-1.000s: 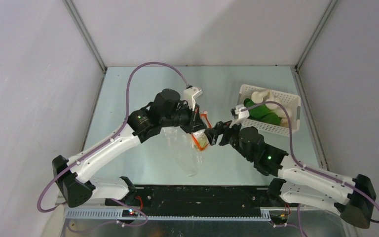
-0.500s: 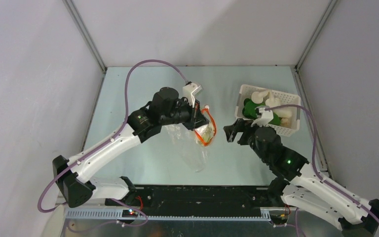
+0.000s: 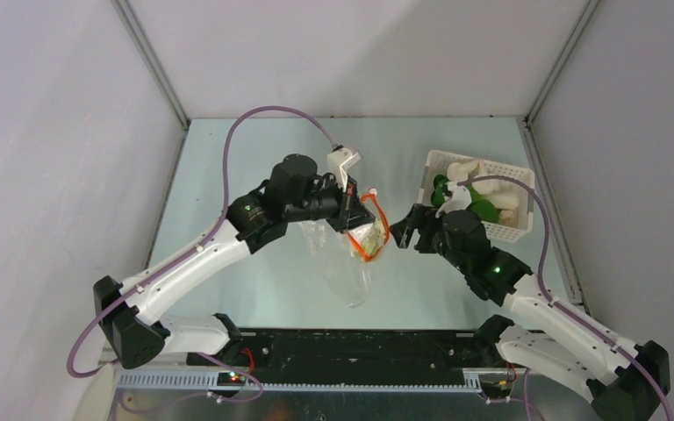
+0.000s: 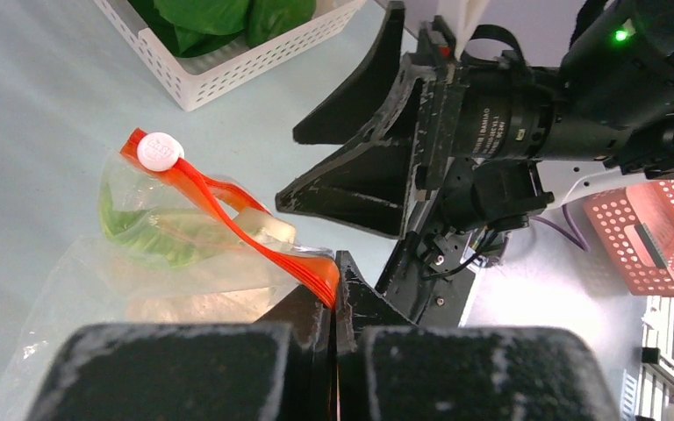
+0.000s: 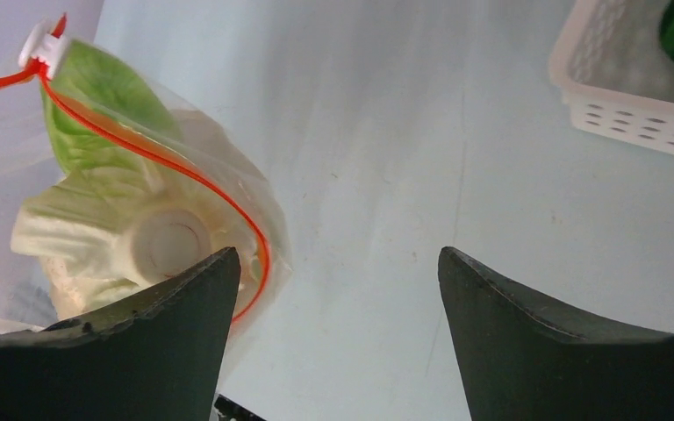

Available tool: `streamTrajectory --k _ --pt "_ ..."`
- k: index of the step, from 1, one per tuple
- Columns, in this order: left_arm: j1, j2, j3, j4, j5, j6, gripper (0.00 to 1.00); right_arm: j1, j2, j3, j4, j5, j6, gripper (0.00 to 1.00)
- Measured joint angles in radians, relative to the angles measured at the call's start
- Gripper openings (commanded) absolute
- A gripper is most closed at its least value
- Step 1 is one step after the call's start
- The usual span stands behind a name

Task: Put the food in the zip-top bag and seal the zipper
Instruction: Adjust the fake vegetable in the zipper food storage bag.

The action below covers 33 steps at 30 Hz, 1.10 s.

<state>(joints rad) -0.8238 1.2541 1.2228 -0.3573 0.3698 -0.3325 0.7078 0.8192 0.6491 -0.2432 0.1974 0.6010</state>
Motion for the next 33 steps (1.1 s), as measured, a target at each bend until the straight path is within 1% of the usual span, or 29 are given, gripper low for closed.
streamTrajectory --k 5,9,12,13,14,16,17,18,19,20,21,22,26,29,33 --pt "0.000 -0.001 0.000 0.008 0.029 0.000 0.00 -0.001 0.045 0.000 0.056 -0.058 0.001 0.82" --pt "0.000 -0.003 0.000 0.015 0.044 0.000 0.00 0.000 0.080 0.000 0.097 -0.108 0.001 0.76" --pt "0.001 -0.005 -0.002 0.026 0.056 0.000 0.00 0.004 0.116 0.000 0.127 -0.137 0.002 0.67" --pt "0.001 -0.007 -0.007 0.034 0.058 0.000 0.00 0.006 0.128 0.000 0.137 -0.149 0.002 0.61" --pt "0.001 -0.009 -0.014 0.040 0.061 0.000 0.00 0.010 0.146 0.000 0.153 -0.161 0.005 0.59" --pt "0.001 -0.011 -0.024 0.041 0.064 0.000 0.00 0.022 0.182 0.000 0.185 -0.182 0.009 0.48" --pt "0.001 -0.011 -0.029 0.041 0.065 0.000 0.00 0.031 0.203 0.000 0.205 -0.189 0.015 0.37" --pt "0.001 -0.013 -0.033 0.041 0.065 0.000 0.00 0.037 0.217 -0.001 0.219 -0.196 0.015 0.30" --pt "0.001 -0.013 -0.035 0.041 0.064 0.000 0.00 0.043 0.233 -0.002 0.234 -0.203 0.019 0.18" --pt "0.001 -0.014 -0.037 0.041 0.064 0.000 0.00 0.048 0.246 -0.002 0.248 -0.208 0.026 0.13" --pt "0.001 -0.016 -0.038 0.040 0.062 0.000 0.00 0.053 0.255 -0.002 0.259 -0.212 0.030 0.03" --pt "0.001 -0.019 -0.038 0.039 0.059 0.000 0.00 0.057 0.258 -0.003 0.266 -0.213 0.035 0.00" --pt "0.001 -0.029 -0.038 0.017 0.004 0.000 0.00 0.058 0.240 -0.004 0.259 -0.177 0.034 0.00" --pt "0.001 -0.029 -0.038 -0.022 -0.068 -0.002 0.00 0.058 0.182 -0.004 0.196 -0.107 0.020 0.00" --pt "0.002 -0.015 -0.037 -0.102 -0.211 -0.021 0.00 0.058 0.095 0.021 0.076 0.004 -0.025 0.00"
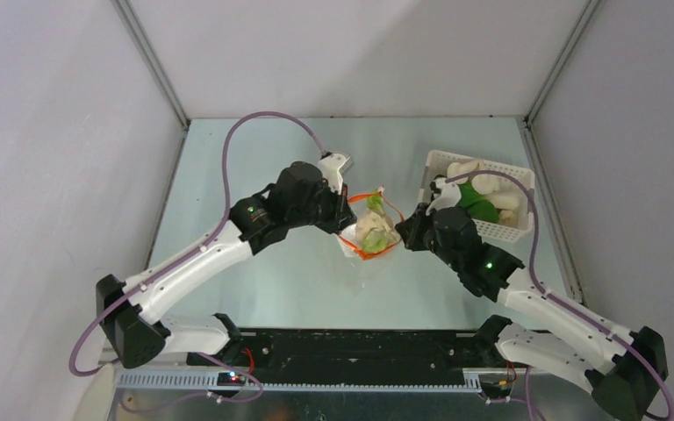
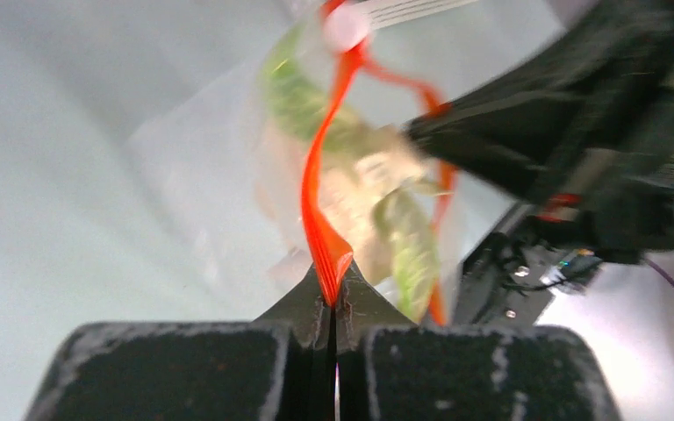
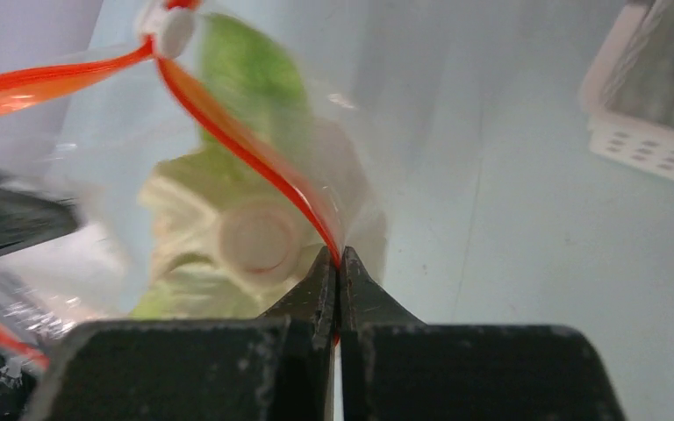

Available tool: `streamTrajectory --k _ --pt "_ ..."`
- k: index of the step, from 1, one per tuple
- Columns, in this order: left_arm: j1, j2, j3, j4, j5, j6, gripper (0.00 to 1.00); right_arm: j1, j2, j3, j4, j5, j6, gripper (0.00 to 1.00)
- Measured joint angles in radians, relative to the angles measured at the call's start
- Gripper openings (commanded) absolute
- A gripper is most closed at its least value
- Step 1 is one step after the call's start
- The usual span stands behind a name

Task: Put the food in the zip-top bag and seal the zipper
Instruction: Adjust the fake vegetable in the zipper food storage bag, then adjust the zipper food storage bag at the center of the board.

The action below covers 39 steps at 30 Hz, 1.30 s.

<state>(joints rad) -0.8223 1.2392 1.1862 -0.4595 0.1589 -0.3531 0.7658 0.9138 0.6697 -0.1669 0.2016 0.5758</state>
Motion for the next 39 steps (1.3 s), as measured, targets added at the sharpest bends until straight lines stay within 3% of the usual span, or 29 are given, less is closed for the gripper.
streamTrajectory --k 4,13,25,29,31,32,33,34,35,39 --pt "0.001 0.083 0.027 -0.077 -0.107 -0.025 0.00 0.010 -0.045 0.064 -0.068 0.027 -0.047 0.00" --pt "0.002 0.200 0.106 -0.159 -0.191 -0.043 0.00 0.195 -0.086 0.156 -0.078 -0.008 -0.159 0.00" --pt "0.002 0.124 0.108 -0.159 -0.217 -0.043 0.00 0.018 -0.061 0.163 -0.201 0.042 -0.119 0.02" --pt "0.002 0.121 0.117 -0.162 -0.221 -0.042 0.00 -0.037 -0.056 0.163 -0.219 0.019 -0.119 0.20" --pt "0.002 0.130 0.134 -0.171 -0.220 -0.040 0.00 -0.056 -0.056 0.163 -0.217 -0.005 -0.124 0.41" --pt "0.002 0.140 0.146 -0.172 -0.220 -0.040 0.00 -0.066 -0.056 0.163 -0.216 -0.020 -0.127 0.61" --pt "0.002 0.154 0.163 -0.172 -0.219 -0.040 0.00 -0.076 -0.056 0.163 -0.215 -0.034 -0.131 0.69" --pt "0.002 0.158 0.165 -0.172 -0.219 -0.040 0.00 -0.084 -0.056 0.163 -0.212 -0.045 -0.129 0.89" --pt "0.002 0.170 0.175 -0.174 -0.220 -0.040 0.00 -0.095 -0.056 0.163 -0.206 -0.059 -0.140 0.97" --pt "0.002 0.208 0.199 -0.174 -0.219 -0.040 0.00 -0.124 -0.070 0.162 -0.178 -0.103 -0.156 0.99"
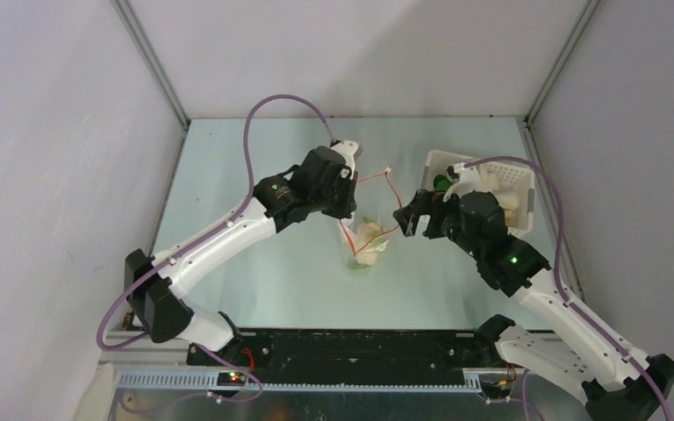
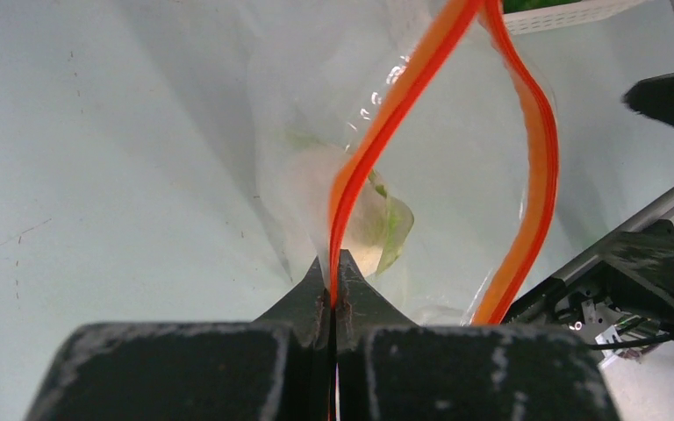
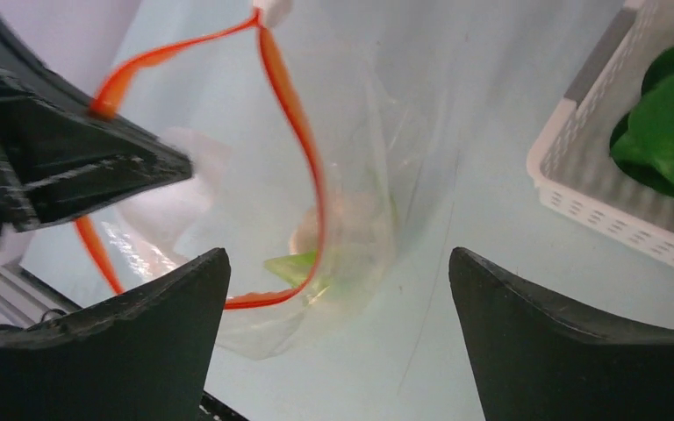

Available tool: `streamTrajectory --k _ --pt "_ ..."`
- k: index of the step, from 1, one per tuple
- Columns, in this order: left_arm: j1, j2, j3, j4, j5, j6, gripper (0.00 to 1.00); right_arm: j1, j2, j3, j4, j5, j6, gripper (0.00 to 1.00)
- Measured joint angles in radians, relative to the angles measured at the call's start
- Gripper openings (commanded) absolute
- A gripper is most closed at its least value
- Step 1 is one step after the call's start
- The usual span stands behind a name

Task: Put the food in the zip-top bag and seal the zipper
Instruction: Adjust the zipper food storage bag at the center of the board, then pick up the fake vegetable from the bin.

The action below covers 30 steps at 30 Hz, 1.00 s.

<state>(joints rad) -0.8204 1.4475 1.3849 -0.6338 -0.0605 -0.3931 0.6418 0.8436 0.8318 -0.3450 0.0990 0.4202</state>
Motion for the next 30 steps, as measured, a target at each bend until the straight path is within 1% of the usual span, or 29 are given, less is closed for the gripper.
streamTrajectory --k 5,7,10,11,13,17,20,23,26,30 --pt "0.000 0.036 0.043 -0.024 -0.001 0.000 0.00 -0.038 -0.077 0.000 0.044 0.015 -0.022 0.99" --pt "0.000 0.043 0.058 -0.034 -0.005 -0.001 0.00 -0.097 -0.100 0.000 0.050 0.035 -0.025 1.00" --pt "0.001 0.043 0.066 -0.049 -0.012 -0.001 0.00 -0.241 -0.085 0.007 0.038 0.046 -0.010 0.99" --pt "0.001 0.043 0.068 -0.055 -0.015 -0.001 0.00 -0.318 -0.058 0.017 0.021 0.030 -0.003 0.99" --pt "0.001 0.043 0.069 -0.063 -0.016 0.000 0.00 -0.424 -0.007 0.026 0.013 -0.024 -0.018 0.99" --pt "0.001 0.043 0.069 -0.067 -0.016 0.005 0.00 -0.658 0.159 0.031 0.028 -0.129 -0.110 0.98" --pt "0.001 0.043 0.072 -0.073 -0.016 0.010 0.00 -0.782 0.295 0.069 0.034 -0.146 -0.113 0.94" --pt "0.001 0.043 0.072 -0.073 -0.016 0.012 0.00 -0.836 0.437 0.145 0.069 -0.187 -0.152 0.92" --pt "0.002 0.043 0.072 -0.072 -0.016 0.012 0.00 -0.845 0.556 0.206 0.101 -0.237 -0.219 0.89" --pt "0.003 0.043 0.072 -0.071 -0.014 0.014 0.00 -0.856 0.704 0.298 0.095 -0.270 -0.294 0.83"
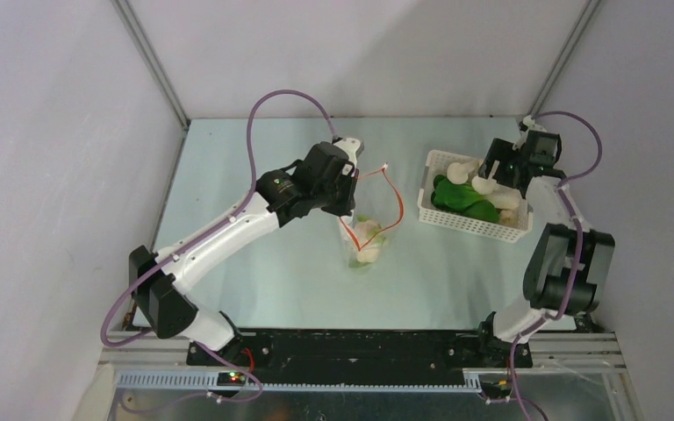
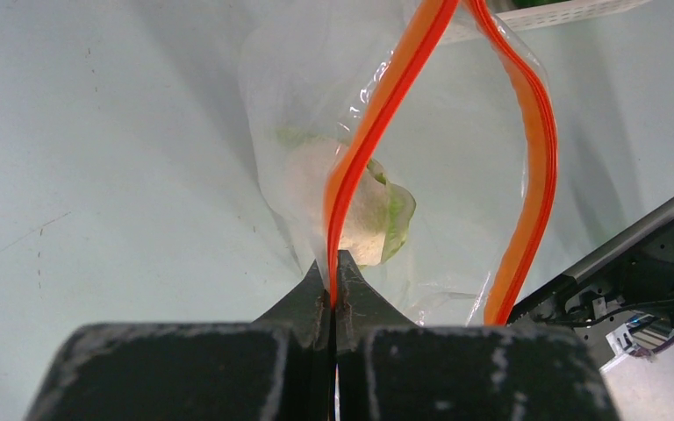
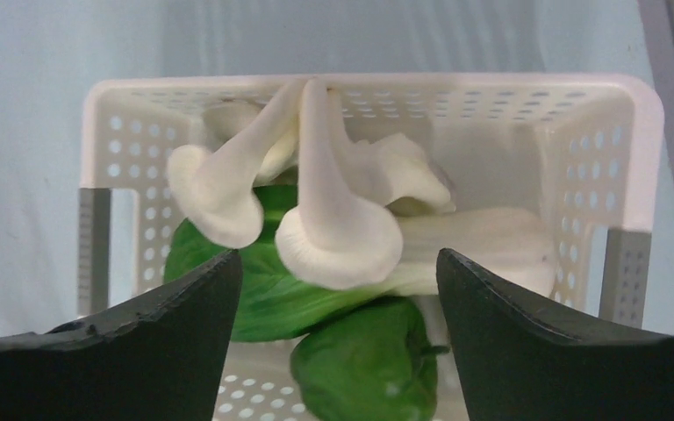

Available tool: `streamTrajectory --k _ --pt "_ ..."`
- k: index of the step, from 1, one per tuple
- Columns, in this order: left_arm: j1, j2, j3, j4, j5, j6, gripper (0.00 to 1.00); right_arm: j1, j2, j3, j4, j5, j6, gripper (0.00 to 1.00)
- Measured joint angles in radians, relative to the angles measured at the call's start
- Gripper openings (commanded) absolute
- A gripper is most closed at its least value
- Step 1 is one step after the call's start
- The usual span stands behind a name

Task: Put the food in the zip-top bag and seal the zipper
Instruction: Pick up the fake vegetable from the bin.

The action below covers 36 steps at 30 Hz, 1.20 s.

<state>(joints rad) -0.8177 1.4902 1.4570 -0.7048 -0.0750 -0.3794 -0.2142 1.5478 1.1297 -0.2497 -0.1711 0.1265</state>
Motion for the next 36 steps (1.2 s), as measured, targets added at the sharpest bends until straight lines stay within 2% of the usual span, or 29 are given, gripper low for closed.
streamTrajectory --k 4,13,15,17,18,19,20,24,29,36 --pt "0.000 0.000 0.000 0.002 0.000 0.006 0.00 -0.009 0.107 0.078 -0.033 -0.022 -0.053 0.80" --pt "0.001 0.000 0.000 0.006 0.003 0.007 0.00 -0.006 0.239 0.126 -0.049 -0.053 -0.097 0.74" --pt "0.001 0.000 0.000 0.006 0.004 0.007 0.00 0.002 0.270 0.130 -0.052 -0.054 -0.099 0.67" --pt "0.001 0.000 0.000 0.006 0.004 0.006 0.00 0.011 0.287 0.134 -0.052 -0.053 -0.101 0.52" --pt "0.001 0.000 0.000 0.007 0.004 0.006 0.00 0.015 0.291 0.137 -0.052 -0.051 -0.101 0.41" --pt "0.001 0.000 0.000 0.007 0.004 0.006 0.00 0.018 0.291 0.140 -0.051 -0.051 -0.101 0.35" --pt "0.002 0.000 0.000 0.007 0.004 0.006 0.00 0.025 0.291 0.145 -0.052 -0.046 -0.100 0.23" --pt "0.002 0.000 0.000 0.009 0.011 0.005 0.00 0.028 0.290 0.152 -0.056 -0.035 -0.104 0.02" --pt "0.002 -0.001 -0.002 0.032 0.027 0.003 0.00 0.033 0.244 0.152 -0.092 -0.010 -0.095 0.00" --pt "0.002 -0.001 -0.014 0.062 0.050 -0.007 0.00 0.049 0.040 0.134 -0.171 0.029 -0.063 0.00"
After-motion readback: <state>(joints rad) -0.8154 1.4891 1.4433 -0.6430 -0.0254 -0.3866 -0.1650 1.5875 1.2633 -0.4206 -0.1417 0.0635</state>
